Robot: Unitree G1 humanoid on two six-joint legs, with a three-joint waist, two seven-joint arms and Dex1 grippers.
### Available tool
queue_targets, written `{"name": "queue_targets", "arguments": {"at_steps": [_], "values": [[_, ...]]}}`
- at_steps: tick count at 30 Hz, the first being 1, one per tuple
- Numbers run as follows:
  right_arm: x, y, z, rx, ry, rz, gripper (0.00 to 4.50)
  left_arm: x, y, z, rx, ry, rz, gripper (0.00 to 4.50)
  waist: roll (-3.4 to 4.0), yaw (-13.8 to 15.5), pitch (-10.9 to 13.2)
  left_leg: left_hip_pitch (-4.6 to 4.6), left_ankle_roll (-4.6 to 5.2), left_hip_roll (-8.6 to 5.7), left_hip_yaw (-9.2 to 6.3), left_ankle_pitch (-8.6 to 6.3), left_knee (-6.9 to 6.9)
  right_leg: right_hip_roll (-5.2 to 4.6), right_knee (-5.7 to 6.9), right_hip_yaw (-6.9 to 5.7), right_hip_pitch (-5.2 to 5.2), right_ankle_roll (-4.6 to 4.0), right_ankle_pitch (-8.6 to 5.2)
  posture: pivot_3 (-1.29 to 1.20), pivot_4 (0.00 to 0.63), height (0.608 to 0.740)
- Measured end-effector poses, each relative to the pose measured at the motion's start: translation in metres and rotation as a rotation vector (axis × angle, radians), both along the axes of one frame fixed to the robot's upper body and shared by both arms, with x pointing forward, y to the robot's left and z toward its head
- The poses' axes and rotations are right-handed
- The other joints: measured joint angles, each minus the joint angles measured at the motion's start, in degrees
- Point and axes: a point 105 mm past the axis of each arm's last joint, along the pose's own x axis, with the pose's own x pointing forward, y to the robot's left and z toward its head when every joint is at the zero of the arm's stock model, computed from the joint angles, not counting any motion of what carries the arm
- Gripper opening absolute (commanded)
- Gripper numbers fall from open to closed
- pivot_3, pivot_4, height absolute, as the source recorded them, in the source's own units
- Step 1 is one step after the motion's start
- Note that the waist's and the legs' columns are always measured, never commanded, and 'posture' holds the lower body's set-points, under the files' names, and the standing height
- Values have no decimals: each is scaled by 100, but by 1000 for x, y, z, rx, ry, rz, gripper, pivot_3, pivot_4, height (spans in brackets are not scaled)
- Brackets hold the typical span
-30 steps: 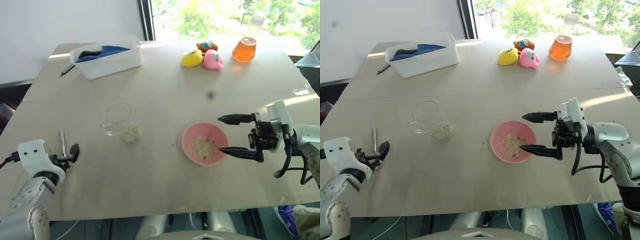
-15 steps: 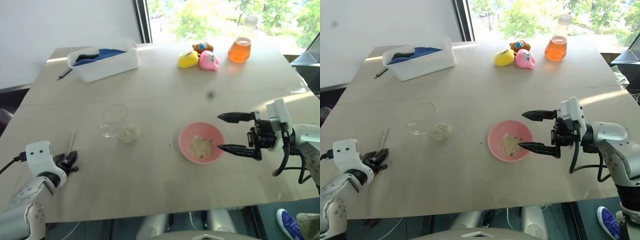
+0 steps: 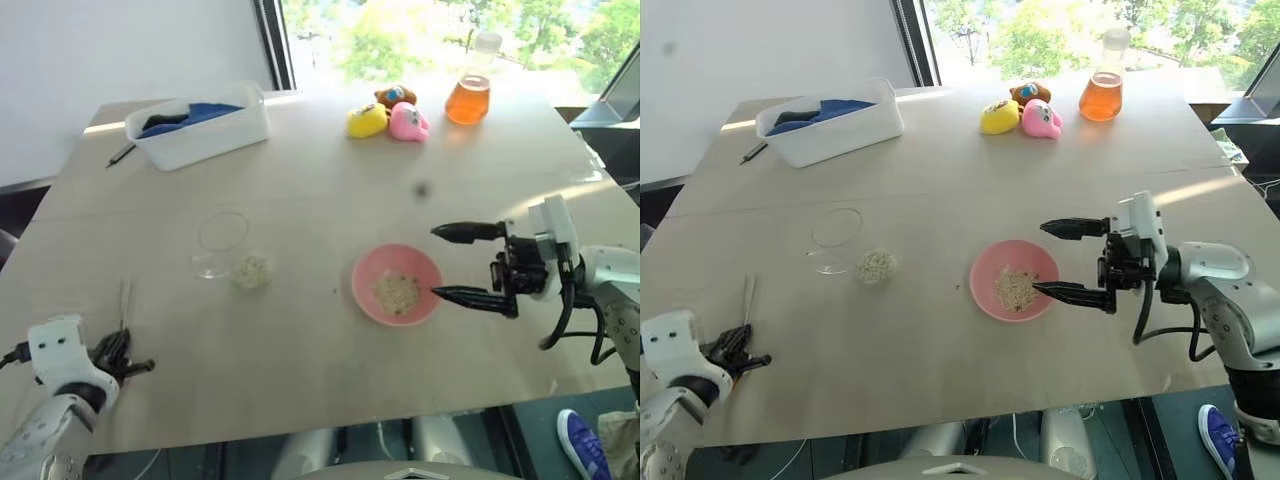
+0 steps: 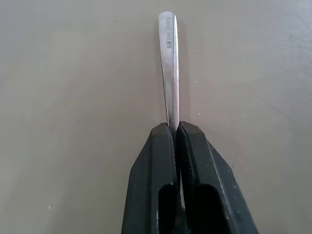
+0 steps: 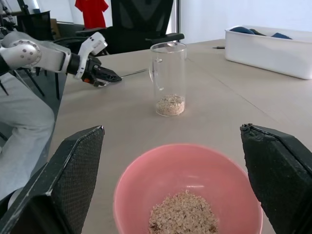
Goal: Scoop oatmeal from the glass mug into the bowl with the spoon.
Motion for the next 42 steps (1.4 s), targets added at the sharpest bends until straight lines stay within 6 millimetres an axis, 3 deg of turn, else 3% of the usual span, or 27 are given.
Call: {"name": "queue_targets", "arguments": {"at_steps": [7, 11, 20, 25, 31, 36, 42], "values": [[1, 3, -1, 8, -2, -4, 4500, -33, -28, -9, 25, -66, -211, 55, -10, 53, 1, -12, 8, 3, 1, -5, 0, -2, -22, -4, 1, 0, 0, 0, 150, 740], [2, 6, -2, 30, 17, -6, 4500, -38, -53, -10, 20, -95, -357, 55, -15, 124, 4, -19, 11, 6, -1, -7, 1, -1, -36, -8, 1, 0, 1, 0, 150, 740], [-6, 22, -14, 51, 131, -3, 4500, -16, -131, 2, 108, -130, -783, 55, -30, 142, 9, -36, 11, 7, -13, -6, 2, 4, -55, -26, 0, -7, 6, 0, 150, 740], [-4, 30, -19, 34, 174, -47, 4500, 7, -159, 12, 164, -207, -886, 55, -30, 139, 9, -35, 10, 16, -13, -6, 3, 15, -54, -28, 0, -9, 14, 0, 150, 740], [4, 53, -23, 61, 354, -112, 4500, 38, -204, 39, 207, -366, -996, 55, -31, 127, 8, -35, 8, 21, -11, -4, 4, 26, -54, -24, -4, -12, 27, 0, 150, 740], [17, 79, -21, 149, 519, -182, 4500, 45, -226, 49, 202, -426, -1073, 55, -30, 123, 8, -35, 4, 29, -10, -3, 3, 36, -54, -23, -7, -14, 28, 0, 150, 740], [33, 95, -18, 237, 628, -268, 4500, 55, -235, 58, 210, -456, -1083, 55, -28, 120, 7, -36, 4, 27, -10, -3, 4, 48, -53, -23, -8, -15, 28, 0, 150, 740]]}}
